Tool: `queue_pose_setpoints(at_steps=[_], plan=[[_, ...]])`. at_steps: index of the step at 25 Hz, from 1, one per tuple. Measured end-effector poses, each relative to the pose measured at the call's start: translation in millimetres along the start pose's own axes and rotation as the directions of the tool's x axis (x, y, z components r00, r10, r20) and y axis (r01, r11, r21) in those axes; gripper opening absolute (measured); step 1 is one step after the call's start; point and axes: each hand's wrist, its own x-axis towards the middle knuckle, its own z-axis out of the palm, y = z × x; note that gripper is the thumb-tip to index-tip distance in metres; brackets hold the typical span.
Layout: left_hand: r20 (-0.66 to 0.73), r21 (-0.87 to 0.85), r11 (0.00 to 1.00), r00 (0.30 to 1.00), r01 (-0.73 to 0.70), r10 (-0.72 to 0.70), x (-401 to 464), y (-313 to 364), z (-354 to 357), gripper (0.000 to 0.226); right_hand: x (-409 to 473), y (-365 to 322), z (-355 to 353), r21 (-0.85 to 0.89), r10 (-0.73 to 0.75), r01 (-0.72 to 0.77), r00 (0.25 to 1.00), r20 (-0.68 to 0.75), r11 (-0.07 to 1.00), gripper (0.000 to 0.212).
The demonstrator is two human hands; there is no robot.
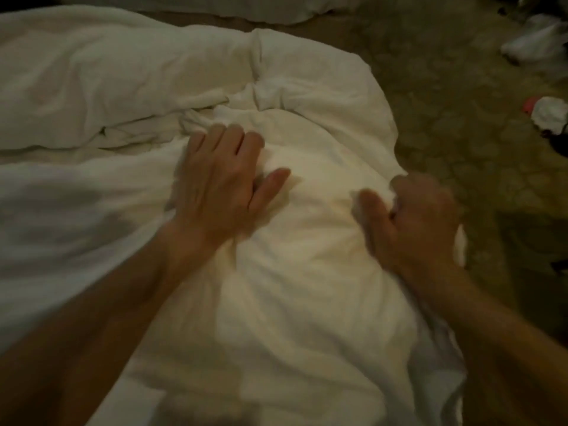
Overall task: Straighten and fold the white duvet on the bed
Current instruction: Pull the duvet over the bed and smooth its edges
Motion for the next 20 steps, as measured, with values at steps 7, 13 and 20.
queue_pose_setpoints(at_steps=[7,13,20], plan=[[0.333,0.153,0.977,0.923,0.151,-0.195,46,-15,66,0.078,50,18,66,-0.335,0.267,-0.127,0.871,0.413,0.934,0.098],[0.513,0.043,0.981,0.838,0.19,-0.185,-53,34,69,0.075,-3,-13,81,-0.272,0.151,0.018,0.795,0.587,0.962,0.094],[0.566,0.029,0.982,0.806,0.189,-0.172,-48,12,110,0.081,-11,-3,115,-0.285,0.159,0.016,0.801,0.578,0.958,0.096]])
